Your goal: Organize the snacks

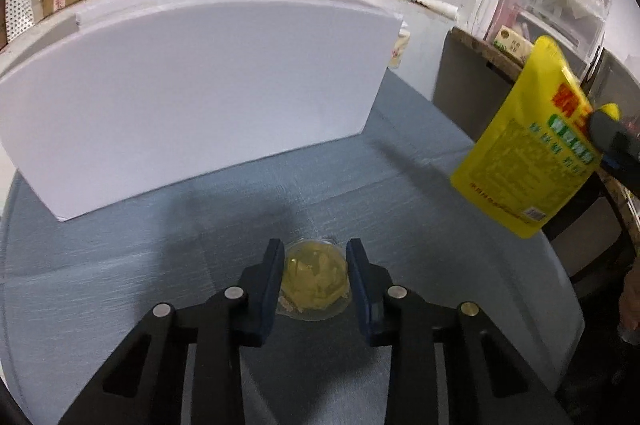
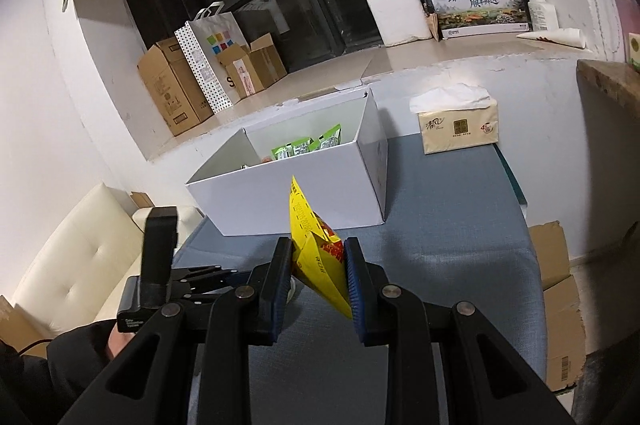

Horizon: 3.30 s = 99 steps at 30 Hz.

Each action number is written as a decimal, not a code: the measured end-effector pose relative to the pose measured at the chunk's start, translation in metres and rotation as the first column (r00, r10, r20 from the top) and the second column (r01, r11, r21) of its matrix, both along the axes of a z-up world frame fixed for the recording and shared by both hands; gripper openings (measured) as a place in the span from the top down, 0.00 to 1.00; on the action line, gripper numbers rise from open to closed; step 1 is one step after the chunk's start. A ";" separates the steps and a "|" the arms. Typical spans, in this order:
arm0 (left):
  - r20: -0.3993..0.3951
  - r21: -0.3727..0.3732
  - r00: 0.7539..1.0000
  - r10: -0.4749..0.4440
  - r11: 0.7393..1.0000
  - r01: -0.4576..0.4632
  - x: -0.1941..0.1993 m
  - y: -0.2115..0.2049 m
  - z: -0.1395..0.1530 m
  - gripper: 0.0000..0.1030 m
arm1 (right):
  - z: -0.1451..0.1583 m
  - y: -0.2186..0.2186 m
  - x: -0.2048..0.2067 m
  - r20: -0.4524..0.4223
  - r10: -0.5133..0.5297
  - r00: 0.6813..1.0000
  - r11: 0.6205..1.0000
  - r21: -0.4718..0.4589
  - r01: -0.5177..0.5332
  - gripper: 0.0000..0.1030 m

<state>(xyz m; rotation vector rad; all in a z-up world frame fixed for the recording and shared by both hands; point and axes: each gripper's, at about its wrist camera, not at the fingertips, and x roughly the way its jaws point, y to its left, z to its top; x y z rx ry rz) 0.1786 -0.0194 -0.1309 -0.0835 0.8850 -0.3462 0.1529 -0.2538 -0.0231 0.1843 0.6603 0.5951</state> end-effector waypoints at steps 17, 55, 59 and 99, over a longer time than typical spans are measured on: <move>0.013 -0.029 0.999 0.051 0.998 -0.051 -0.033 0.027 0.028 0.13 | -0.008 0.025 0.001 -0.014 0.046 0.999 0.999 -0.029 -0.046 0.73; 0.305 -0.045 0.952 0.043 0.999 -0.031 0.012 0.069 0.154 0.51 | 0.061 0.073 0.045 0.108 0.123 0.987 0.991 0.038 -0.127 0.73; 0.308 -0.033 0.948 0.076 0.997 -0.069 0.052 0.089 0.165 0.51 | 0.085 0.098 0.088 0.120 0.132 0.984 0.989 0.046 -0.138 0.73; 0.264 0.073 0.877 0.402 0.898 -0.434 -0.074 0.067 0.170 0.00 | 0.078 0.098 0.003 0.108 -0.091 0.990 0.957 -0.264 0.117 0.08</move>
